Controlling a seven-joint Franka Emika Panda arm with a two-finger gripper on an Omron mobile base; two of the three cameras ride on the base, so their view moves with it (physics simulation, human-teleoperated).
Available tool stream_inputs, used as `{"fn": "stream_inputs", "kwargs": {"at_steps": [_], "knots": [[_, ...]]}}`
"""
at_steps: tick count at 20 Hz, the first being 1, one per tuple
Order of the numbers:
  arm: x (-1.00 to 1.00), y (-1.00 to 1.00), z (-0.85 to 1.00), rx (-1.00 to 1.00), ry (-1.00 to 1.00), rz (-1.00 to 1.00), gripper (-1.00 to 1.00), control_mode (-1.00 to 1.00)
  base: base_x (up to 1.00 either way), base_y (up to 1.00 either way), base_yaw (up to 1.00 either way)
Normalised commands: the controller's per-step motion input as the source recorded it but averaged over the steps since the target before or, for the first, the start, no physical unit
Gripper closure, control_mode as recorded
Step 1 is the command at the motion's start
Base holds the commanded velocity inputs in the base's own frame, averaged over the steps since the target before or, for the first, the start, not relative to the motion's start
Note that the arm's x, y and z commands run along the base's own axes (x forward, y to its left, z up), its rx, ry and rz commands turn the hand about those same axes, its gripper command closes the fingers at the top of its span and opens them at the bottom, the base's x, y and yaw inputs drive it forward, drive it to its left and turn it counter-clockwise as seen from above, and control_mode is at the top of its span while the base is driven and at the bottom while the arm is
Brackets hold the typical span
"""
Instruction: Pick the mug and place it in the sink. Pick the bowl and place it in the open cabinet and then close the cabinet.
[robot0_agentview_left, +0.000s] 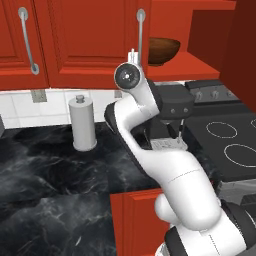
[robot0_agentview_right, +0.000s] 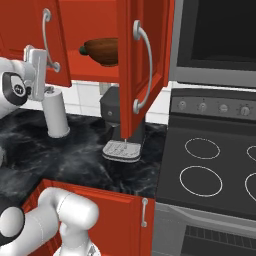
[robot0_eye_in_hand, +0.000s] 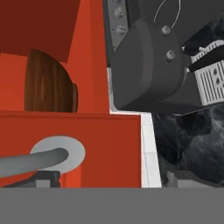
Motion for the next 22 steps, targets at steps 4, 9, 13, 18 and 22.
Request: {"fn": "stream_inputs", "kwargs": {"at_steps": [4,9,13,18,22], "knots": [[0.23,-0.25,0.00,0.03,0.00,0.00,-1.00,-1.00,0.00,0.00,0.00],[0.35,-0.26,0.00,0.03,0.00,0.00,-1.00,-1.00,0.00,0.00,0.00],[0.66,-0.17,0.00,0.06,0.03,0.00,-1.00,-1.00,0.00,0.00,0.00],[0.99,-0.15,0.00,0.10,0.06,0.00,-1.00,-1.00,0.00,0.00,0.00],[1.00,-0.01,0.00,0.10,0.08,0.01,-1.00,-1.00,0.00,0.00,0.00]]}}
